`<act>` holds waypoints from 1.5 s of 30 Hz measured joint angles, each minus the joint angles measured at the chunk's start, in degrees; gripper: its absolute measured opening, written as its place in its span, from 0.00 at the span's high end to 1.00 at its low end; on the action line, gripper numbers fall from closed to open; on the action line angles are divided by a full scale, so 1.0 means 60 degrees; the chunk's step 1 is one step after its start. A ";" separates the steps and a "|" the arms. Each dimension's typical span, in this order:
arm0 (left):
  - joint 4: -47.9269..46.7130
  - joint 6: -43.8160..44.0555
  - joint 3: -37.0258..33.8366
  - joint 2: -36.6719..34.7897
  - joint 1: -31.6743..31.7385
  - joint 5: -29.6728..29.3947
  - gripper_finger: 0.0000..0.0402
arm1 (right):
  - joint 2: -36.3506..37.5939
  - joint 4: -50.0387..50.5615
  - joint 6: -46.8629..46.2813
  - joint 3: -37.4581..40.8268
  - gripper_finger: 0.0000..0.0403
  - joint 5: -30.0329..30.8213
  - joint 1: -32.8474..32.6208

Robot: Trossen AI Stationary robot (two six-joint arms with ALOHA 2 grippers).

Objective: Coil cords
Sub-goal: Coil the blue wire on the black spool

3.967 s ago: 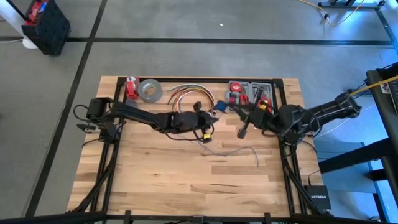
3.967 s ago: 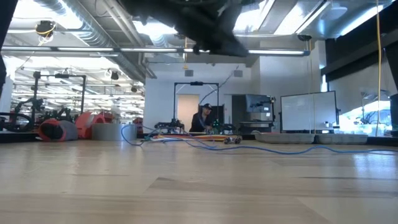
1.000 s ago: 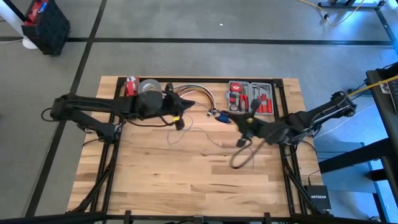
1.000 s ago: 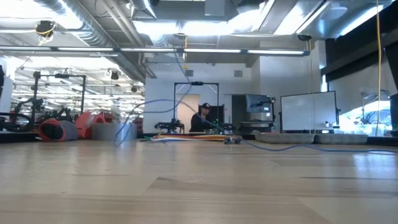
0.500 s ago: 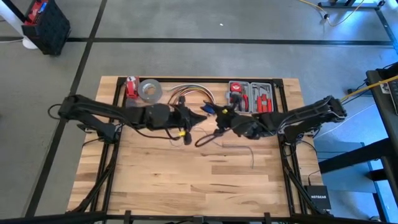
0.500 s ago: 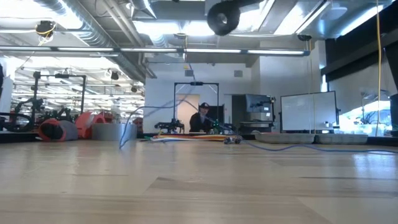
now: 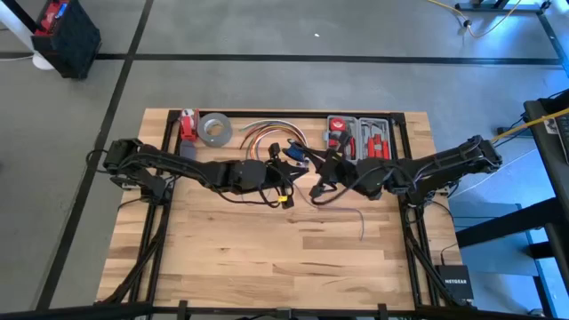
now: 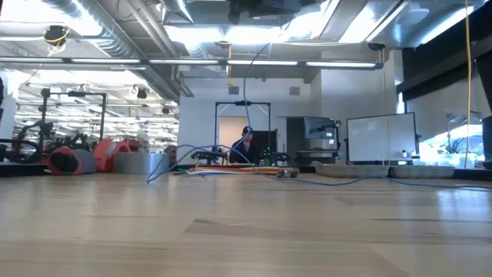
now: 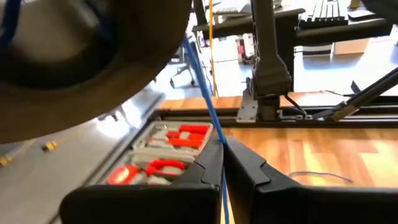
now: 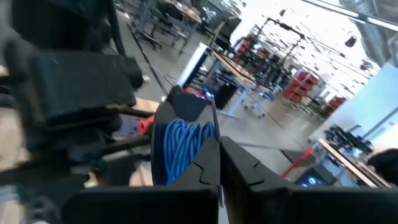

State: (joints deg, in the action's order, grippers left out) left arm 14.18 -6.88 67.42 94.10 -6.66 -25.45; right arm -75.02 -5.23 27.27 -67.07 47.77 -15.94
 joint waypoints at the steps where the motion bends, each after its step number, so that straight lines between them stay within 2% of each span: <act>1: 0.0138 -0.0234 0.0000 0.0087 0.0000 0.0067 1.00 | 0.0039 -0.0021 0.0040 -0.0050 1.00 -0.0036 -0.0071; 20: 0.0133 -0.0310 -0.0022 0.0503 0.0000 0.0397 1.00 | 0.0175 0.0539 0.1339 -0.1470 1.00 0.0763 -0.1272; 33: -0.0116 -0.0226 -0.0027 0.0503 0.0025 0.0354 1.00 | 0.0193 0.1474 0.1252 -0.2535 1.00 0.0687 -0.1302; 39: -0.0790 0.0060 -0.0040 0.0413 0.0376 -0.0552 1.00 | 0.0193 0.2629 0.0211 -0.2541 1.00 0.0373 -0.1775; 45: -0.2069 -0.0005 -0.0104 -0.0647 0.0857 -0.0989 1.00 | 0.0193 0.5159 -0.1715 -0.2473 1.00 0.0203 -0.2139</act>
State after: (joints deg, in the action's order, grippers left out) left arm 1.76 -6.92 66.79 90.22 -1.51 -31.38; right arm -73.87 25.72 16.97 -81.91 48.99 -28.78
